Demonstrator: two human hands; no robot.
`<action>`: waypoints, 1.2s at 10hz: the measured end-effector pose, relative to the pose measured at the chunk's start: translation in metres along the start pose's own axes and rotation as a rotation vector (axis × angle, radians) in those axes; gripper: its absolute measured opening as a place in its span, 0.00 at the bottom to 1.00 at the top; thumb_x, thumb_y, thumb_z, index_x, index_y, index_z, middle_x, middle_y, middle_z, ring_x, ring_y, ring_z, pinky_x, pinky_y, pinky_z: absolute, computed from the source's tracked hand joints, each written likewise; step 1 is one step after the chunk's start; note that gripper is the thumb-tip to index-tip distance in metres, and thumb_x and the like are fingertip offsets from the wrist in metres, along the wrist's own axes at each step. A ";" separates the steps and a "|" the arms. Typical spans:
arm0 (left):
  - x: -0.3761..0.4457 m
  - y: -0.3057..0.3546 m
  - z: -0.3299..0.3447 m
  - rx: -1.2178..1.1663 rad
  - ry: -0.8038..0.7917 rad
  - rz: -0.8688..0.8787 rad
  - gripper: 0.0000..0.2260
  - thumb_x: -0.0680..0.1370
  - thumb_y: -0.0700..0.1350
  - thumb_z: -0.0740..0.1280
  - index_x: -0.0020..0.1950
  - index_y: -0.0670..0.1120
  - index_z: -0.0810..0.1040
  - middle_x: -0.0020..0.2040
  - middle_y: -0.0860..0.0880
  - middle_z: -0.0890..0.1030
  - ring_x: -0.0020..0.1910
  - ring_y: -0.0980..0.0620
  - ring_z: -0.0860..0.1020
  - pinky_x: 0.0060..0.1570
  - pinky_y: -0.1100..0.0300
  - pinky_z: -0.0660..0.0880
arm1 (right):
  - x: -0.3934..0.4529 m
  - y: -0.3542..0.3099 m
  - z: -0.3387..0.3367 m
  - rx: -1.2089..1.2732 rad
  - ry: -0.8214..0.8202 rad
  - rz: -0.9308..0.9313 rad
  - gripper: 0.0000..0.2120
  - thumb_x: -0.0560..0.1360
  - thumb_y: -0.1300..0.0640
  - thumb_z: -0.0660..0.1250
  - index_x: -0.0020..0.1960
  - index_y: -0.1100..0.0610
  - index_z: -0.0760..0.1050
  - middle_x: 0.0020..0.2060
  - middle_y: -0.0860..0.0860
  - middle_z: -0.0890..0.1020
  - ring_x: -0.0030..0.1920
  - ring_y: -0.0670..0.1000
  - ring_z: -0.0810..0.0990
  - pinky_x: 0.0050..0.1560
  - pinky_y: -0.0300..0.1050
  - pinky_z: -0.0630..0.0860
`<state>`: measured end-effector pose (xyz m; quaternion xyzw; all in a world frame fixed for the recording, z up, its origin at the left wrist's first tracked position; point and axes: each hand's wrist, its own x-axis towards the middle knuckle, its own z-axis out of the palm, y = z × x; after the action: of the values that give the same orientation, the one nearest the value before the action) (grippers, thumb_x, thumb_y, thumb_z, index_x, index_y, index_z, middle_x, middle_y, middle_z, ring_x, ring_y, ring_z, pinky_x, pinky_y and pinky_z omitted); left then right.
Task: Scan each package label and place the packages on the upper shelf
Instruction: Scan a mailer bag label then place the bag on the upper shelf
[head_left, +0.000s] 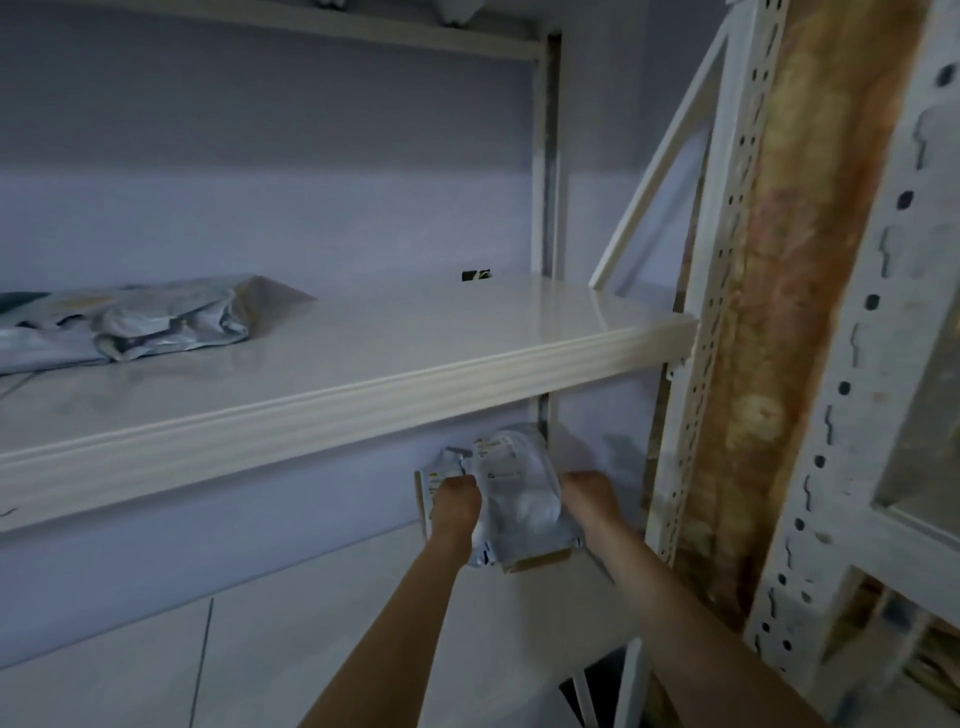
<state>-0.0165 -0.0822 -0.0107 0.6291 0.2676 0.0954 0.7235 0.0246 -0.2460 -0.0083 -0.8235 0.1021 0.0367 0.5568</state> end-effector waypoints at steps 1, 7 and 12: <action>0.037 -0.003 0.003 0.210 -0.081 0.017 0.13 0.82 0.43 0.57 0.39 0.55 0.68 0.39 0.56 0.70 0.36 0.60 0.69 0.40 0.64 0.71 | 0.027 -0.002 0.014 -0.052 -0.037 0.034 0.18 0.82 0.55 0.58 0.64 0.66 0.77 0.60 0.62 0.81 0.62 0.61 0.79 0.51 0.46 0.74; 0.121 -0.025 0.032 0.026 -0.263 -0.167 0.22 0.79 0.52 0.66 0.68 0.40 0.69 0.61 0.40 0.78 0.56 0.42 0.79 0.55 0.49 0.79 | 0.107 0.002 0.053 0.078 -0.117 0.104 0.29 0.81 0.42 0.62 0.69 0.65 0.72 0.64 0.62 0.78 0.51 0.59 0.79 0.58 0.57 0.78; 0.036 -0.050 -0.090 -0.070 -0.314 -0.098 0.33 0.73 0.41 0.76 0.71 0.53 0.60 0.60 0.42 0.80 0.57 0.44 0.81 0.55 0.49 0.80 | 0.034 0.041 0.106 0.412 -0.708 0.196 0.22 0.78 0.42 0.67 0.61 0.59 0.79 0.54 0.56 0.85 0.50 0.56 0.85 0.49 0.51 0.81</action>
<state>-0.0419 0.0030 -0.0741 0.5969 0.1784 -0.0302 0.7816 0.0547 -0.1675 -0.0915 -0.6179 -0.0123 0.3492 0.7044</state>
